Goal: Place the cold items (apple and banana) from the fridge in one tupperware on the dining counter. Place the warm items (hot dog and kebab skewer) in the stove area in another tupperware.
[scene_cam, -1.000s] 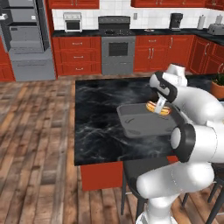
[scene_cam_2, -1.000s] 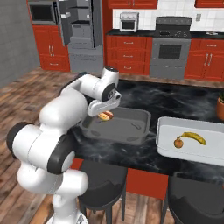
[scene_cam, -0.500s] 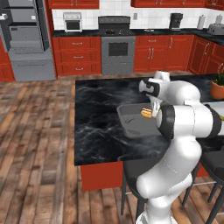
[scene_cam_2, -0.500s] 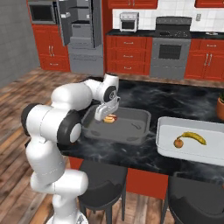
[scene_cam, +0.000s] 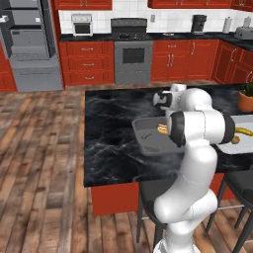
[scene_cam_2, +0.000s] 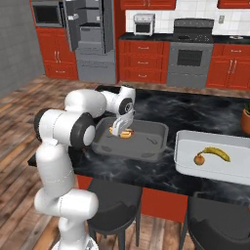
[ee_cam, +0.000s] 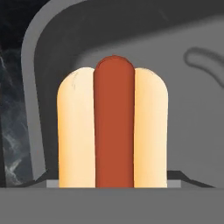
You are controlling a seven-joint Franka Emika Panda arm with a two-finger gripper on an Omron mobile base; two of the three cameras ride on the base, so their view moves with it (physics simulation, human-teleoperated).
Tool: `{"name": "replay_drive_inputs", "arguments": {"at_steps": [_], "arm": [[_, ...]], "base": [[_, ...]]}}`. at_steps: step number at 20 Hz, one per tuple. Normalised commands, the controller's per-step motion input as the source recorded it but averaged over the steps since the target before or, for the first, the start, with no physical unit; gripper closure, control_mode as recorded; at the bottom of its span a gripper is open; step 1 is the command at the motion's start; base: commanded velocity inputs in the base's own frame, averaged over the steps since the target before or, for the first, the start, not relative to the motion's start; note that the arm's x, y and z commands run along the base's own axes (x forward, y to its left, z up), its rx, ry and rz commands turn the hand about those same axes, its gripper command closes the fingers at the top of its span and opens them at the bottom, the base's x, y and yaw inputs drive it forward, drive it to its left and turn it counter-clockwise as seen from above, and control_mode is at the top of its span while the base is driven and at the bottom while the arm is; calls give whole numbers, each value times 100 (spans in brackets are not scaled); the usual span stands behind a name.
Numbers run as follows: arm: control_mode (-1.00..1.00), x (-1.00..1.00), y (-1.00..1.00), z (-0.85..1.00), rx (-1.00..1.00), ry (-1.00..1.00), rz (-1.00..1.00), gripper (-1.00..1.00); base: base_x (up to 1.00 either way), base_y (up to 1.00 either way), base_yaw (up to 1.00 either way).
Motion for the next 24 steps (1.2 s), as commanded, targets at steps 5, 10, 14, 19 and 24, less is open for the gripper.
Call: {"name": "replay_drive_inputs", "arguments": {"at_steps": [5, 10, 14, 19, 24], "arm": [[-100, 17, 0, -32, 0, 0, 1, 100], [-100, 16, 0, -30, 0, 0, 1, 100], [-100, 17, 0, -28, 0, 0, 3, 100], [-100, 16, 0, -25, 0, 0, 4, 100], [-100, 13, 0, -24, 0, 0, 4, 100]], "base": [[0, 0, 0], [0, 0, 0], [0, 0, 0], [0, 0, 0], [0, 0, 0]]}}
